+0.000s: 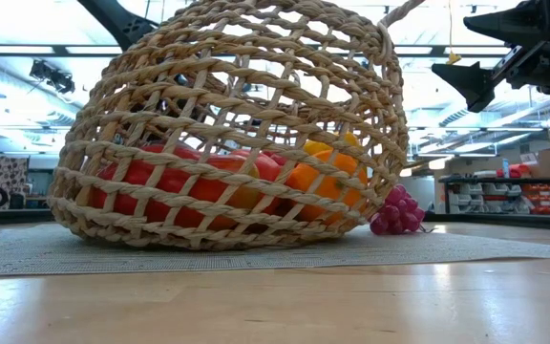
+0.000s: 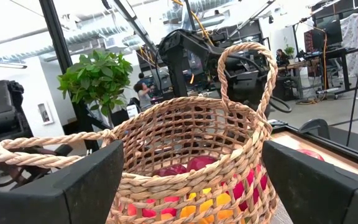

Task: Build produce basket
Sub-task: Put the green apple into the basket

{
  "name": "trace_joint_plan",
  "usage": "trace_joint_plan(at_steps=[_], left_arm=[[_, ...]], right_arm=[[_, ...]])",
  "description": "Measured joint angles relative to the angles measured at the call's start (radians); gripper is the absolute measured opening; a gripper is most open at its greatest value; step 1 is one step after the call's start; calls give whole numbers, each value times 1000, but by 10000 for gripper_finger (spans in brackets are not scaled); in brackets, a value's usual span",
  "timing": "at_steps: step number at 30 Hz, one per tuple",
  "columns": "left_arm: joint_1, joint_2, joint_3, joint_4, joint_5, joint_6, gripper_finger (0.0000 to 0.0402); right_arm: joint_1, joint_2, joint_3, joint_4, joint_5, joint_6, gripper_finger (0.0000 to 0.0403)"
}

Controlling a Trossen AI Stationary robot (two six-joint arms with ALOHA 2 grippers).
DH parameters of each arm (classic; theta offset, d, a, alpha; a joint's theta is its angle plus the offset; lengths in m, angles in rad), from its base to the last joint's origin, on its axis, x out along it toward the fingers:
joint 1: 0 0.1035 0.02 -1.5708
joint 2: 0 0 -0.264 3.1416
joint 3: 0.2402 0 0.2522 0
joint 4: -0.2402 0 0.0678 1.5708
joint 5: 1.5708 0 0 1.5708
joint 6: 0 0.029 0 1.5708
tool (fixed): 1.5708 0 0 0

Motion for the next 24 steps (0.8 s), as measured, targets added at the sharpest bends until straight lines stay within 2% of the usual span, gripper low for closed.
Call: trace_joint_plan(at_steps=[6,11,21,24], left_arm=[[-25,0,0,-2,-1,-1,337],[-33,-26,2,-5,43,-3,334],[-32,-182,2,-8,102,-19,332],[-32,-244,2,13,149,-22,332]], right_arm=[[0,0,0,0,0,0,384],[0,0,0,0,0,0,384],[0,0,0,0,0,0,384],[0,0,0,0,0,0,384]])
